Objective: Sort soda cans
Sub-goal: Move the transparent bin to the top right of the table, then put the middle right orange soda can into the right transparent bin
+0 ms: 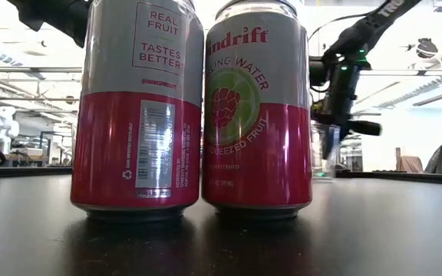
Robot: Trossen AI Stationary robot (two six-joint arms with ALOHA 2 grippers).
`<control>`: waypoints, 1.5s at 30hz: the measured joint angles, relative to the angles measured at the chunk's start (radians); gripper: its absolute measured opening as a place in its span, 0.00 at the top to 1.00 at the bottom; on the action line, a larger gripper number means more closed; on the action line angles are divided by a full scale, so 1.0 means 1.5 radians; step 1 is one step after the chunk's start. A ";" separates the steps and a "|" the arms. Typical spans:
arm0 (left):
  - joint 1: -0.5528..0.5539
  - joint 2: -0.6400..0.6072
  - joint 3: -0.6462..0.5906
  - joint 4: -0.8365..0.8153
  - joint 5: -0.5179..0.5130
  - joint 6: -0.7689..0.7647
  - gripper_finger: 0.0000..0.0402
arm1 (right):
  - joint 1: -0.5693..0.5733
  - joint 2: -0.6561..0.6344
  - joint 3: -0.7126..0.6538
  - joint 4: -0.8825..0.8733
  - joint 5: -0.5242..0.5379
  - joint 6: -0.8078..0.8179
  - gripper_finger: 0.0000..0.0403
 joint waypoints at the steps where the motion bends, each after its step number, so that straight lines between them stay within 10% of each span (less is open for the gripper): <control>1: 0.000 0.000 0.000 0.002 0.000 0.000 0.08 | -0.003 0.009 0.015 -0.010 -0.003 -0.004 1.00; 26: 0.000 0.000 0.000 -0.003 0.028 0.008 0.08 | 0.001 0.095 0.109 -0.113 0.010 0.046 0.97; 45: 0.000 0.000 0.000 -0.005 0.043 0.024 0.08 | 0.001 0.090 0.184 -0.169 0.007 -0.024 0.70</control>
